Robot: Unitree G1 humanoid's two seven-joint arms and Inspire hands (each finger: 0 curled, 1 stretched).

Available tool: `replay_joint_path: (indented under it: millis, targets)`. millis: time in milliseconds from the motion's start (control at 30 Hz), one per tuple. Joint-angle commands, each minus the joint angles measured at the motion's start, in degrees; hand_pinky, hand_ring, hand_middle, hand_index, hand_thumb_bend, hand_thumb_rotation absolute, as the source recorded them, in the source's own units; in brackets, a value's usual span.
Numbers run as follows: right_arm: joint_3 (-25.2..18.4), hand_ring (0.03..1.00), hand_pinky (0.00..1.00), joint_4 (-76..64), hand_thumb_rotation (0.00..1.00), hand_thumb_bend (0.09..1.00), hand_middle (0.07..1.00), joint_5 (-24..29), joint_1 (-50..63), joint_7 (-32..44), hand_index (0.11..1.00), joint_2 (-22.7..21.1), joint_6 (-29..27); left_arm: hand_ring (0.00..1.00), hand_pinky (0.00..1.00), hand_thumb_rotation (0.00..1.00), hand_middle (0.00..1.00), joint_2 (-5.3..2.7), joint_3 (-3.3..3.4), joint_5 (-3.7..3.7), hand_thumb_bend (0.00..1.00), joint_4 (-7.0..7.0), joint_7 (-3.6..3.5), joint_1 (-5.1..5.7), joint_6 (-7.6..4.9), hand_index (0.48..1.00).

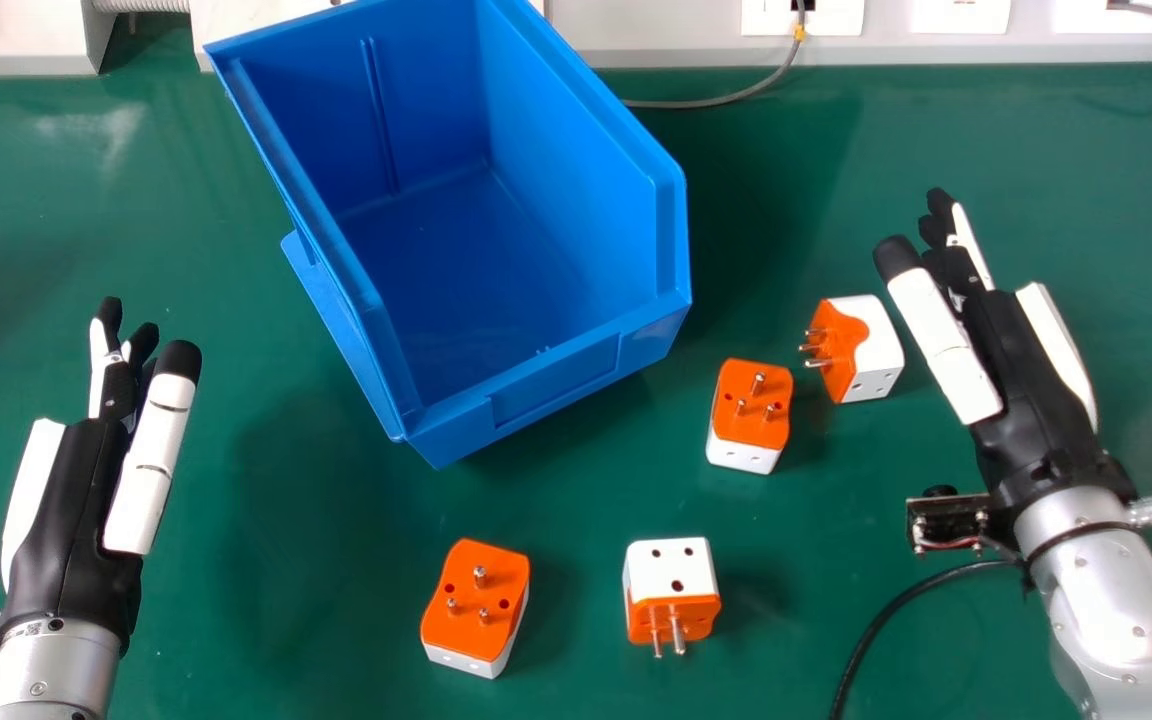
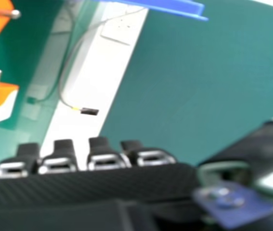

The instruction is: Pick all objects and put in blue box

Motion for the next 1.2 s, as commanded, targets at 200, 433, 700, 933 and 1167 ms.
replay_joint_path:
  millis: [200, 433, 700, 933, 1167]
  targets:
    - [-1.39, 1.0, 0.98, -1.19, 1.0, 0.483, 1.0, 1.42, -0.84, 0.66, 1.0, -0.75, -0.91, 0.99, 0.97, 1.0, 1.0, 0.24, 0.63, -0.38, 0.58, -0.64, -0.26, -0.13, -1.04, 1.0]
    - [-1.4, 1.0, 0.98, -1.5, 1.0, 0.482, 1.0, 1.05, -0.8, 0.53, 1.0, -0.75, -0.81, 0.99, 0.97, 1.0, 1.0, 0.25, 0.69, -0.46, 0.58, -0.79, -0.34, -0.11, -0.94, 1.0]
    - [-1.18, 1.0, 0.99, -0.87, 1.0, 0.485, 1.0, 0.13, -1.23, 0.26, 1.0, -1.16, -1.58, 0.99, 0.97, 1.0, 1.0, 0.12, 0.43, 0.04, 0.58, -0.49, 0.0, -0.54, -0.91, 1.0]
    - [-0.65, 1.0, 1.0, 2.12, 1.0, 0.487, 1.0, -2.98, -2.97, -0.84, 1.0, -3.22, -4.83, 0.99, 0.97, 1.0, 1.0, -0.19, -0.12, 0.5, 0.59, 1.34, 0.31, -2.0, -1.6, 1.0]
    - [0.83, 1.0, 1.0, 7.35, 0.89, 0.482, 1.0, -7.04, -5.83, 0.37, 1.0, -8.28, -9.29, 0.99, 0.97, 1.0, 1.0, -0.53, -0.69, 1.12, 0.58, 5.84, 0.99, -5.05, -3.43, 1.0]
